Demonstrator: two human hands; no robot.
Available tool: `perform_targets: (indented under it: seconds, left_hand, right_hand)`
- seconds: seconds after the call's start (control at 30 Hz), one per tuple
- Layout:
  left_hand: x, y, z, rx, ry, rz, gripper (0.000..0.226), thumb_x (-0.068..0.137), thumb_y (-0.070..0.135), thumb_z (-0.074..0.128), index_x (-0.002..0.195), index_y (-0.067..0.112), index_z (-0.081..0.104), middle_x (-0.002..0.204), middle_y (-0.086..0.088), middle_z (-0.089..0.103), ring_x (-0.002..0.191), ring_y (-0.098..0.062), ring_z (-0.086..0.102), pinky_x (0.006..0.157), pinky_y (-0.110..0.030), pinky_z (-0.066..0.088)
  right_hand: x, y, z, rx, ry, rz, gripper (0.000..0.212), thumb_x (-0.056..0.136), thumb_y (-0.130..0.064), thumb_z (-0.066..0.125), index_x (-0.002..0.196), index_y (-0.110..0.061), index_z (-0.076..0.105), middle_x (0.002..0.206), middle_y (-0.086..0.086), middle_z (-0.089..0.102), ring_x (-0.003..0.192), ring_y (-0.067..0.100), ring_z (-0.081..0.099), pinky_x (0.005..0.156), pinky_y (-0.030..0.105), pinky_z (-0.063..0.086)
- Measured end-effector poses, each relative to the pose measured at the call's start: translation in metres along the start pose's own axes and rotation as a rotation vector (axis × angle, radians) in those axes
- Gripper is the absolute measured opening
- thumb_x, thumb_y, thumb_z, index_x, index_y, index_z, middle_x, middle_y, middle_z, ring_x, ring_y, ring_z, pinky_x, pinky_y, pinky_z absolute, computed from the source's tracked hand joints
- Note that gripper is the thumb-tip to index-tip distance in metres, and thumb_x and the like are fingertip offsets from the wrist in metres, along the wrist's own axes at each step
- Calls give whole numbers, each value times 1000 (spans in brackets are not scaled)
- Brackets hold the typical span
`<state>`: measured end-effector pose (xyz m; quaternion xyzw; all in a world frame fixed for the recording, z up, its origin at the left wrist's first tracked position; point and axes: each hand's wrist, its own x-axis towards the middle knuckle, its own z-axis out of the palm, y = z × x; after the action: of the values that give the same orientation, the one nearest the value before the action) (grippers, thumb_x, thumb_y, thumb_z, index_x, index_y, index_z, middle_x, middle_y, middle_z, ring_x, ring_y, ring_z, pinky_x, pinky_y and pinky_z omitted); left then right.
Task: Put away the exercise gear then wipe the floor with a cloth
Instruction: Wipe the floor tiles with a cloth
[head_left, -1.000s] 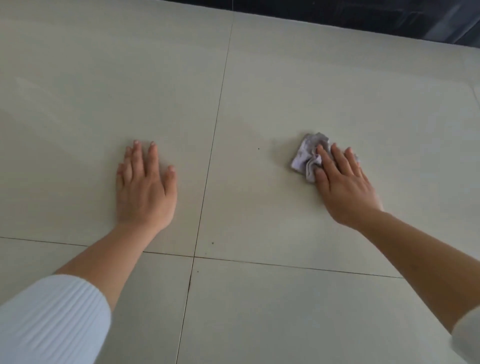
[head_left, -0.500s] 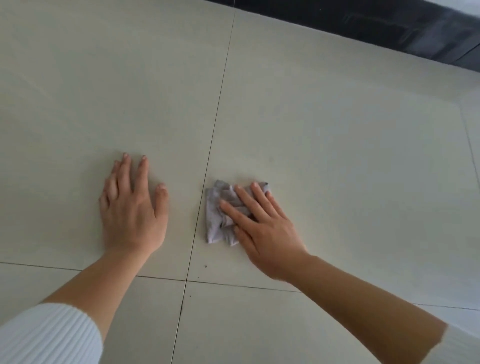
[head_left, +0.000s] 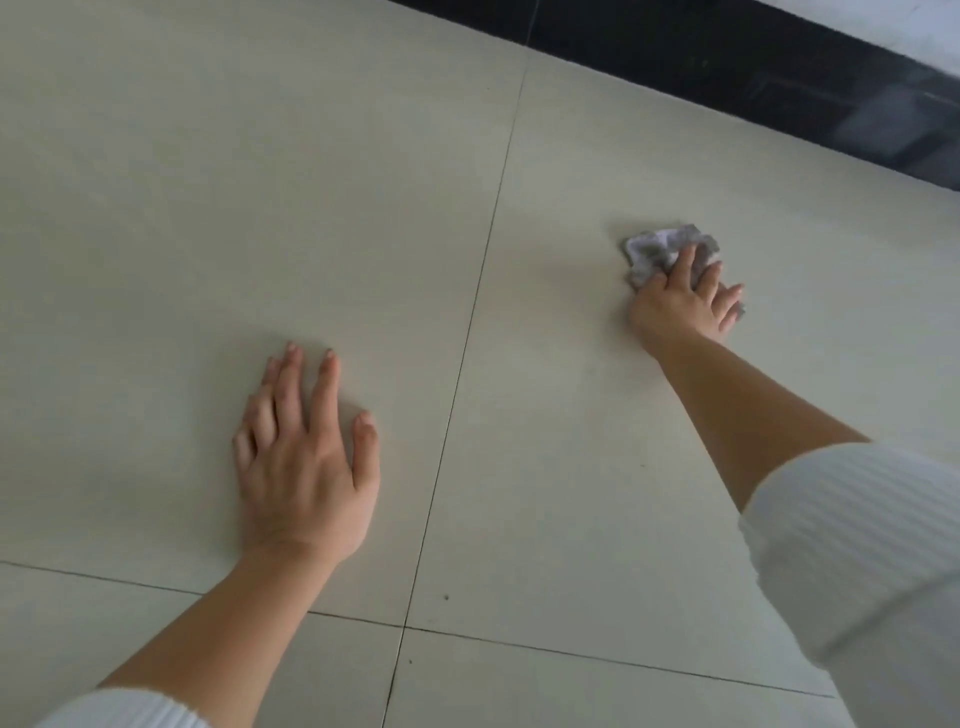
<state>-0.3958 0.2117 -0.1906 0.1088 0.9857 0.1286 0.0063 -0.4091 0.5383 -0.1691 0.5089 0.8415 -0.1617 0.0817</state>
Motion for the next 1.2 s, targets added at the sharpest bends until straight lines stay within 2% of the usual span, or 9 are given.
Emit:
perform_targets:
  seconds: [0.1, 0.3, 0.43, 0.53, 0.67, 0.77, 0.87, 1.07, 1.2]
  left_hand:
    - [0, -1, 0, 10, 4, -6, 61, 87, 42, 32, 142, 18, 38, 152, -10, 31, 137, -29, 29, 100, -43, 26]
    - [-1, -1, 0, 21, 6, -11, 61, 86, 43, 33, 141, 18, 39, 152, -10, 32, 136, -29, 31, 100, -43, 28]
    - [0, -2, -2, 23, -4, -5, 60, 87, 43, 33, 141, 18, 39, 152, -9, 31, 137, -29, 30, 101, -43, 28]
    - [0, -1, -3, 22, -20, -12, 61, 87, 43, 32, 142, 19, 38, 153, -9, 30, 137, -28, 28, 101, -44, 28]
    - [0, 0, -3, 22, -27, -14, 61, 86, 42, 33, 142, 17, 38, 152, -10, 31, 137, -28, 28, 101, -43, 25]
    - [0, 0, -3, 23, -25, -10, 61, 86, 42, 33, 141, 16, 40, 151, -12, 32, 136, -28, 28, 100, -43, 25]
    - [1, 0, -2, 27, -24, -10, 61, 86, 42, 34, 141, 16, 40, 151, -11, 32, 136, -27, 28, 100, -42, 24]
    - [1, 0, -2, 47, -21, -9, 60, 86, 42, 34, 140, 17, 41, 151, -11, 34, 135, -26, 28, 98, -41, 25]
    - [2, 0, -2, 47, -15, -8, 60, 86, 42, 34, 139, 17, 42, 150, -11, 35, 134, -27, 30, 97, -41, 26]
  right_hand:
    - [-25, -59, 24, -37, -37, -215, 56, 101, -36, 20, 152, -30, 0, 161, 4, -8, 145, 35, -14, 116, 44, -10]
    - [-107, -102, 61, -165, -117, -925, 53, 101, -38, 25, 152, -34, 10, 161, -2, 0, 146, 28, -12, 118, 37, -9]
    - [-68, -65, 43, -241, -112, -1300, 45, 100, -31, 31, 141, -21, 45, 152, 4, 35, 143, 30, 25, 118, 40, 20]
    - [-13, 2, 26, -99, 67, -789, 45, 95, -23, 34, 128, -1, 57, 138, 23, 49, 128, 44, 45, 108, 51, 35]
    - [20, 81, -19, -62, 115, -101, 53, 101, -29, 23, 151, -11, 19, 158, 15, 16, 144, 38, 11, 118, 42, 6]
    - [31, 72, -35, -12, 73, 160, 57, 101, -31, 25, 153, -18, 7, 160, 10, 4, 145, 38, -1, 117, 46, 0]
    - [41, 22, -30, -58, 3, 114, 61, 101, -40, 29, 153, -20, 4, 160, 9, 1, 145, 40, -3, 117, 49, 1]
    - [3, -111, 22, -121, -28, -399, 59, 100, -34, 29, 153, -24, 8, 161, 8, 2, 145, 39, -3, 118, 45, -1]
    - [-60, -146, 51, -104, -63, -722, 54, 101, -33, 26, 153, -28, 11, 161, 4, 2, 146, 32, -8, 118, 39, -8]
